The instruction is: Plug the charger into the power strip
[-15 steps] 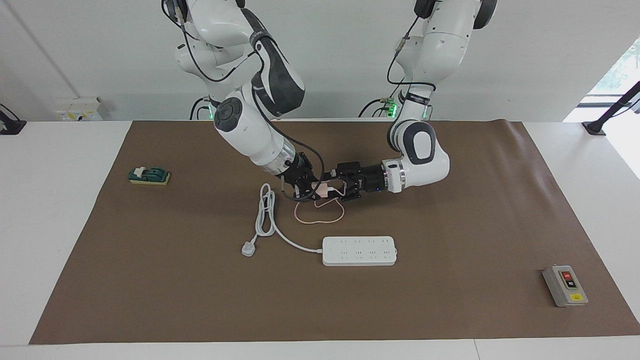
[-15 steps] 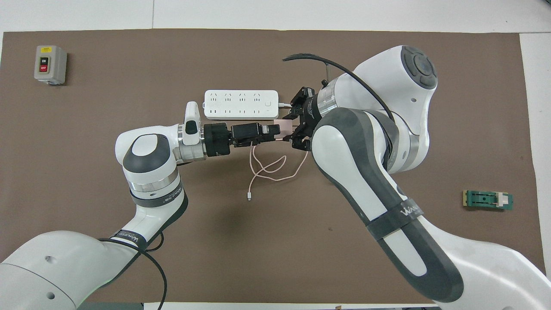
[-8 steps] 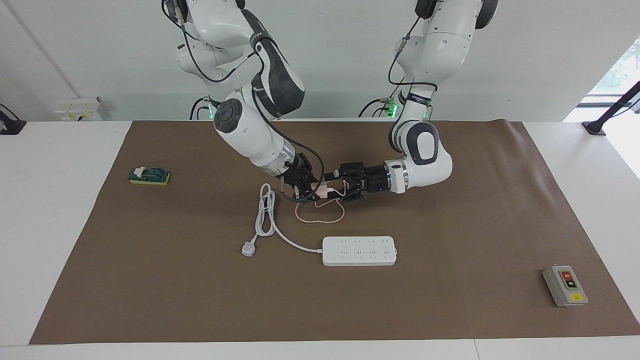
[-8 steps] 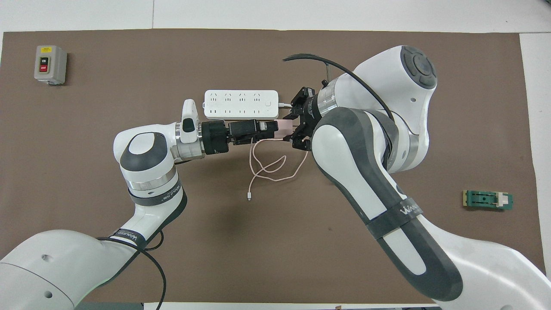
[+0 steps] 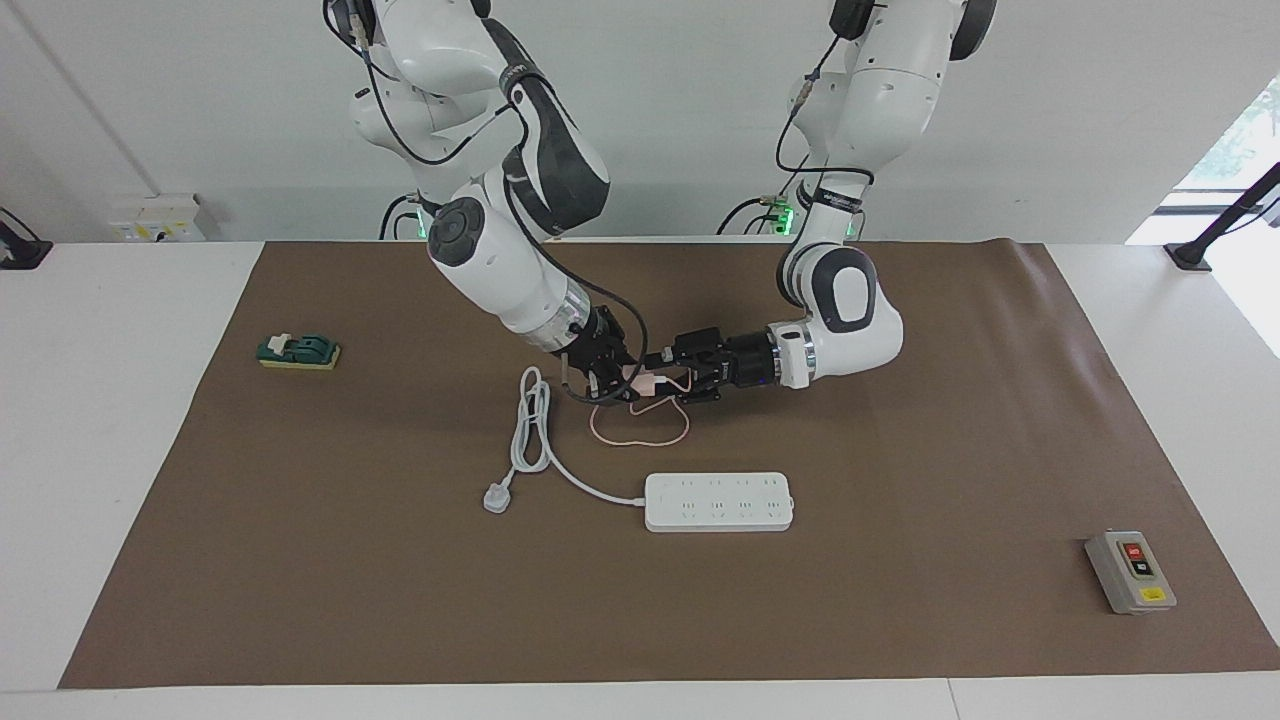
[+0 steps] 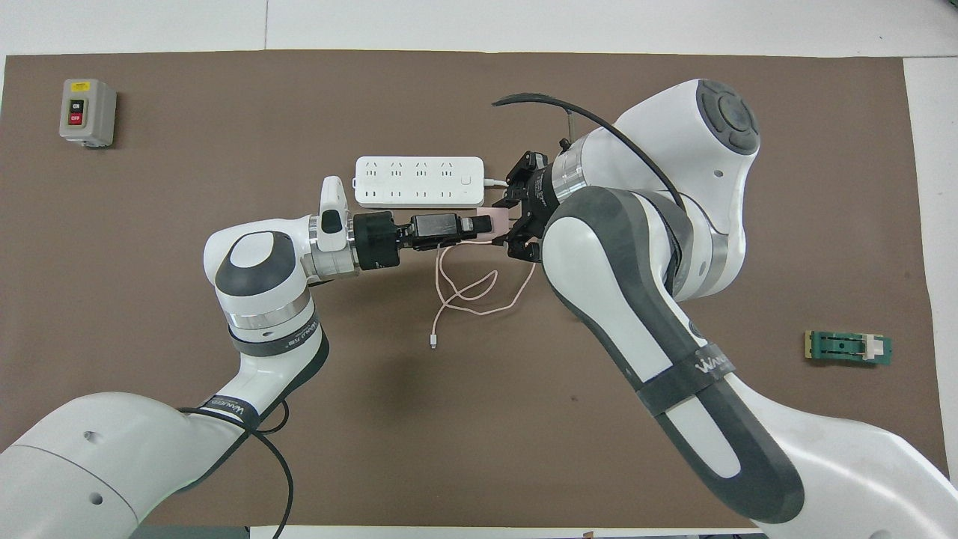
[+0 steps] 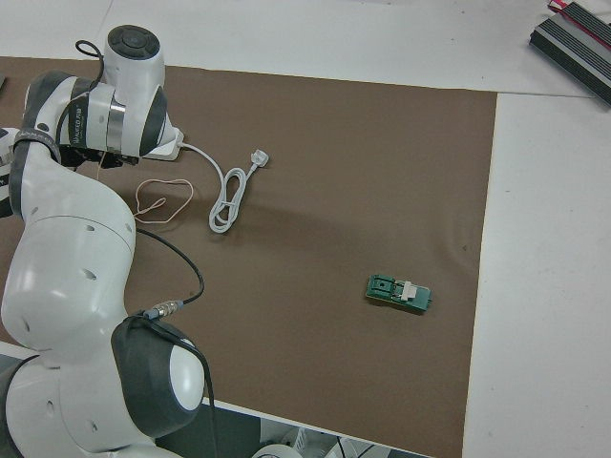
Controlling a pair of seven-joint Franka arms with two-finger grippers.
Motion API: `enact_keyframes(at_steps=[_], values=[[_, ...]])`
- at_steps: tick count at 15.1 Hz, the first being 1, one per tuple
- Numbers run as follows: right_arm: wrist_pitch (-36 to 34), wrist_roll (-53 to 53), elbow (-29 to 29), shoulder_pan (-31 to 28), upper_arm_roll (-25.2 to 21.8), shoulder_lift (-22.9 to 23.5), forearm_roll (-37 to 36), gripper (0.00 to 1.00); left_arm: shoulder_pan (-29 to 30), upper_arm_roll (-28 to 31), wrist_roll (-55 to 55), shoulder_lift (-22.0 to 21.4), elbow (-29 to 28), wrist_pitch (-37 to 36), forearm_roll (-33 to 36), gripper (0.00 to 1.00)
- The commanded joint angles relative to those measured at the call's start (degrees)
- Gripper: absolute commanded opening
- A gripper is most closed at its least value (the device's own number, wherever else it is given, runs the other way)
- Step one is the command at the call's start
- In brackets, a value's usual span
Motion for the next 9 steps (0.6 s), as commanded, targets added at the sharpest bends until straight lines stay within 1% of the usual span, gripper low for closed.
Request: enact_keyframes(at_steps=[1,5,6,7,8,9], values=[[-0.30,1.87,0.63,-0.44,0.41,0.09,-0.33,0.16,-0.10,0.07,1.92,1.86,1.37,-1.52,-1.52,0.00],[-0.30,1.87,0.45,-0.35,0.41,0.09,-0.33,0.17,0.16,0.07,1.92,1.51,1.37,-1.61,-1.61,0.00],[-0.30,1.87,0.36,-0.35,0.32,0.09,-0.33,0.23,0.16,0.07,1.92,1.42,1.37,-1.61,-1.61,0.00],[-0.30,1.87,0.36,-0.35,0.32,0.09,-0.41,0.47,0.25,0.07,1.92,1.42,1.54,-1.61,-1.69,0.00],[-0.30,1.87,0.36,-0.35,0.32,0.09,-0.50,0.82,0.34,0.07,1.92,1.42,1.72,-1.61,-1.69,0.00],[-0.30,1.87,0.36,-0.44,0.32,0.09,-0.50,1.00,0.43,0.07,1.92,1.42,1.72,-1.70,-1.69,0.00]])
